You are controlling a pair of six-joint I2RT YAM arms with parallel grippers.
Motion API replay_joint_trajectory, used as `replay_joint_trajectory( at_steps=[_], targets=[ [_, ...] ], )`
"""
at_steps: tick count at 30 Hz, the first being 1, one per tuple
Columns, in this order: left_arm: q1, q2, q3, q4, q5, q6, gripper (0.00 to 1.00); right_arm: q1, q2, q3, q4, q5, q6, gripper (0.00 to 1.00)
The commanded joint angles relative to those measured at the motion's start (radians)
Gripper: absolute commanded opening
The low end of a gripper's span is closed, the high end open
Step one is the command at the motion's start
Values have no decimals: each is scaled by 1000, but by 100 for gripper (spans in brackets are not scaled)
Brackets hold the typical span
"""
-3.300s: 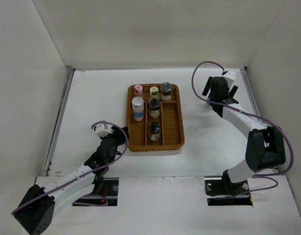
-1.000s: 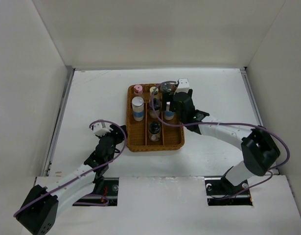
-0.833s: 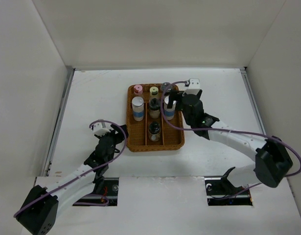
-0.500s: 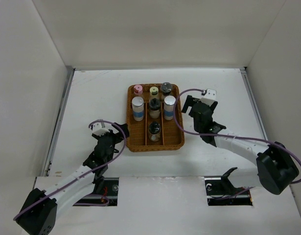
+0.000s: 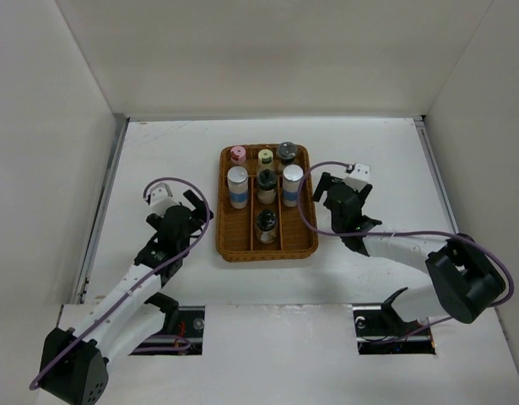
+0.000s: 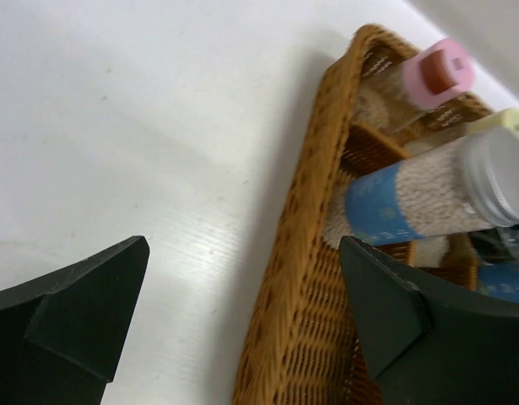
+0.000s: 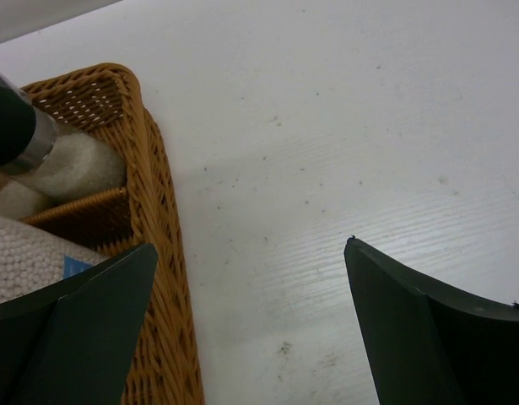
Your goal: Organize the condiment bottles
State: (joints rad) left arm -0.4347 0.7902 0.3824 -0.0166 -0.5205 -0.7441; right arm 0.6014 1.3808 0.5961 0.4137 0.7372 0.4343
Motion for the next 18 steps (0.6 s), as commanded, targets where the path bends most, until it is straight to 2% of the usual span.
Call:
replay_joint_trajectory(
  at_steps=[1,6,11,18],
  targets=[
    [20,4,99,-193,24,-29,100,30,0,54,79,16,20,100],
    [9,-42,191,-293,14,0,100,77,38,88,86,-12,12,100],
    [0,-91,213,-286,39,49,100,83,57,94,73,7,33,100],
    [-32,-10,246,-284,40,58,100,82,41,91,53,53,46,100]
  ],
)
